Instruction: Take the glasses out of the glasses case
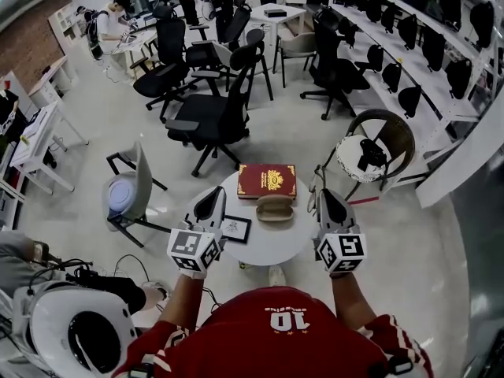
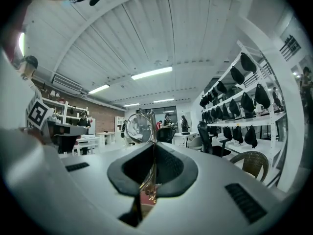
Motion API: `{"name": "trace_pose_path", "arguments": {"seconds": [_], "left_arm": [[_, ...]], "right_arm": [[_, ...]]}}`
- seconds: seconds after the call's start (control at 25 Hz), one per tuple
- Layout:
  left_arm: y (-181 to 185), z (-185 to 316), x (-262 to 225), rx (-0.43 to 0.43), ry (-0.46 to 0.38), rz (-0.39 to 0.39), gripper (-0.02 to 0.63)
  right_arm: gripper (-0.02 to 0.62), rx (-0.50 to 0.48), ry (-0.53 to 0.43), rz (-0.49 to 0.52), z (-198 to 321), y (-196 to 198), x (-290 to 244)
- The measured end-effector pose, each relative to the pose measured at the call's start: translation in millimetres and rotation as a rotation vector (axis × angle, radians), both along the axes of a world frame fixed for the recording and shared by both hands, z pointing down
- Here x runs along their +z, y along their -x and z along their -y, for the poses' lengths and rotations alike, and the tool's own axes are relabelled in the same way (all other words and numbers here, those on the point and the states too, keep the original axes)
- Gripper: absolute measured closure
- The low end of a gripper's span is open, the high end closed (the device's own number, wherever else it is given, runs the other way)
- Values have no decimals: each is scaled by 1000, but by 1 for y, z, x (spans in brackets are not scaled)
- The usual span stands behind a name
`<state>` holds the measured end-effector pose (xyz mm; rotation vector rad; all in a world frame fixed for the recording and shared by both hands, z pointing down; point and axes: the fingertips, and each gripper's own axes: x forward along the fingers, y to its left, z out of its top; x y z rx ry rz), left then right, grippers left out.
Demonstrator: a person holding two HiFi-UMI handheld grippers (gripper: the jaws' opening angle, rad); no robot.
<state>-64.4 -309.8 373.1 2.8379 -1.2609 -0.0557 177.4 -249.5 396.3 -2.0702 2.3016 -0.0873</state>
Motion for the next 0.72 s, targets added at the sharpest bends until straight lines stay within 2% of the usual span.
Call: {"name": "trace_pose_path", "arguments": {"seconds": [0.72], "left_arm": [[1, -6, 0, 11, 5, -5, 597]], "right_arm": [[571, 3, -7, 1, -5, 4, -3]]}}
